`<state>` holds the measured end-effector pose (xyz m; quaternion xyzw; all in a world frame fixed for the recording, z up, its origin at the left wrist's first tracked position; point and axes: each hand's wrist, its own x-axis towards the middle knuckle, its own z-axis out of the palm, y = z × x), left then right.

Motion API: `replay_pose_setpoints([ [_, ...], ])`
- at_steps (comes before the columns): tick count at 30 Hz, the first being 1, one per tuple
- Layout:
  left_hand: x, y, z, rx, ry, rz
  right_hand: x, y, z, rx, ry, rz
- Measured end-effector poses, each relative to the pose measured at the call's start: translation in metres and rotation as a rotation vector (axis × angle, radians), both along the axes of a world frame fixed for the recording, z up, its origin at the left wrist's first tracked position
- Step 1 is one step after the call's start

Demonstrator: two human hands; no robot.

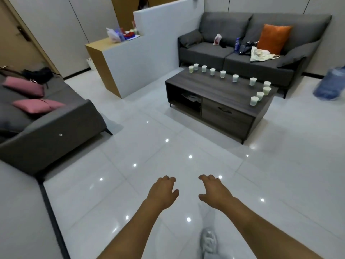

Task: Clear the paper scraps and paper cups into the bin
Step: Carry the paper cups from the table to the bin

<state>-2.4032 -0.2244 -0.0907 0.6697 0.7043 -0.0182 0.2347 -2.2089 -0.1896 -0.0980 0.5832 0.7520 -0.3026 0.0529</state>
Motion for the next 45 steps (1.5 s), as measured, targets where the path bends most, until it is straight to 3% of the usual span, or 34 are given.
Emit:
replay_pose_setpoints([
  [16, -0.064, 0.315, -0.008, -0.065, -0.02, 0.15, -0.072, 0.342, -0.008, -0.025, -0.003, 0.12],
  [26, -0.173, 0.512, -0.036, -0.07, -0.048, 0.244, -0.171, 0.542, -0.032, -0.057, -0.014, 0.152],
  [45, -0.33, 0.945, -0.047, -0.084, -0.039, 0.206, -0.33, 0.971, -0.045, -0.083, -0.01, 0.113],
])
